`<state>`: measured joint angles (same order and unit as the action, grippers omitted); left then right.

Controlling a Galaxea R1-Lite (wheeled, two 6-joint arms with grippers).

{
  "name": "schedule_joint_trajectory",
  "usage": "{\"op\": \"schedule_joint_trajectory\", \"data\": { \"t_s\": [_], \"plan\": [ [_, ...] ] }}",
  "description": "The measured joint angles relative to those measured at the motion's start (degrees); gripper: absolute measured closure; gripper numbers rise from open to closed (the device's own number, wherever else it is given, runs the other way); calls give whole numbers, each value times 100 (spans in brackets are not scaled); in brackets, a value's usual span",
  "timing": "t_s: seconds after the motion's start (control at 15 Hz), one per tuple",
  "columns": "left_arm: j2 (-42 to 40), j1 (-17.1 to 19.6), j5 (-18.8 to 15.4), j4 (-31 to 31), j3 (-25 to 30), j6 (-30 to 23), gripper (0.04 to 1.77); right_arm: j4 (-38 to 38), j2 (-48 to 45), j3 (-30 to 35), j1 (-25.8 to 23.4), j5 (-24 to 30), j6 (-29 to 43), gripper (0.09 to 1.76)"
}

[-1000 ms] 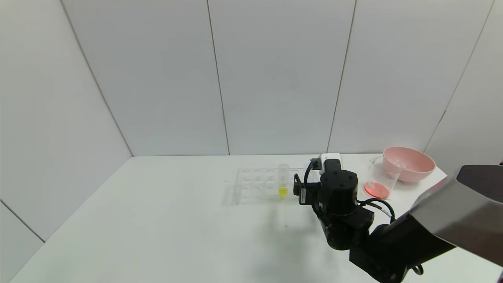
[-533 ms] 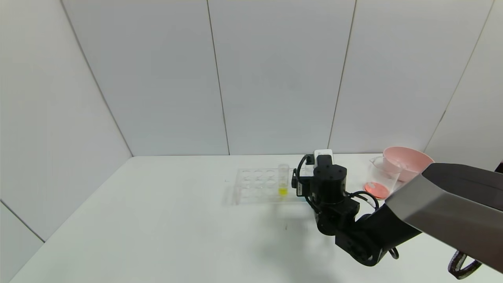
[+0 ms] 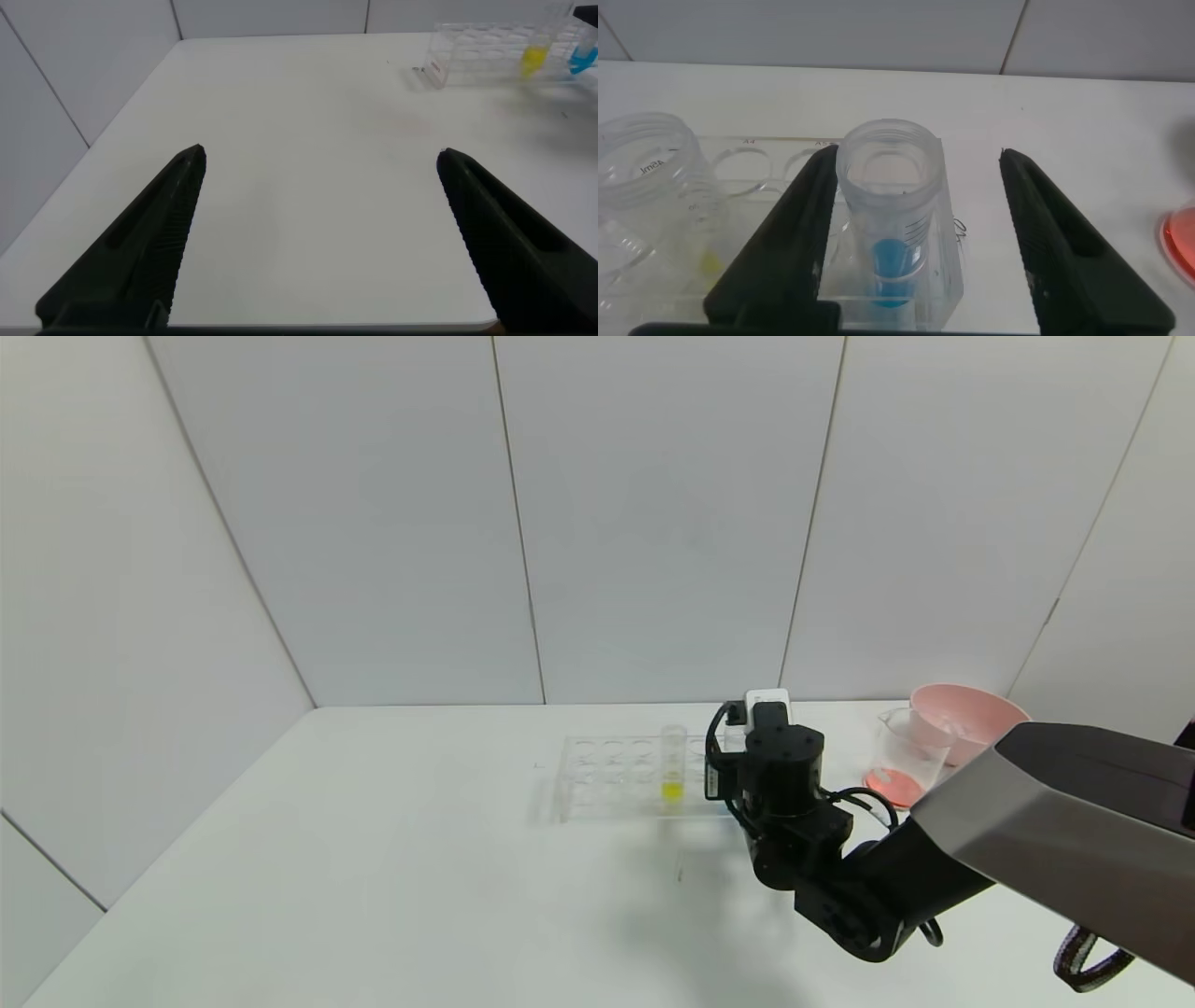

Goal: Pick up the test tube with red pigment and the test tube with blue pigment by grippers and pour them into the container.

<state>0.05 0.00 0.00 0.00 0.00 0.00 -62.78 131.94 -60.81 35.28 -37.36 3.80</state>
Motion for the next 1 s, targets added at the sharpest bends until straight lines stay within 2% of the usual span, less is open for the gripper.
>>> {"op": "schedule_joint_trajectory", "data": {
  "t_s": [0.27, 0.33, 0.67, 1.0],
  "plan": [
    [0, 0, 0, 0, 0, 0, 5, -6, -2, 59, 18, -2, 5, 109],
    [0, 0, 0, 0, 0, 0, 5, -4, -5, 61, 29, 1, 7, 134],
    [0, 0, 0, 0, 0, 0, 5, 5, -93, 69, 18, -7, -22, 134],
    [0, 0, 0, 0, 0, 0, 5, 35, -595, 20, 5, 9, -435, 134]
  ]
}}
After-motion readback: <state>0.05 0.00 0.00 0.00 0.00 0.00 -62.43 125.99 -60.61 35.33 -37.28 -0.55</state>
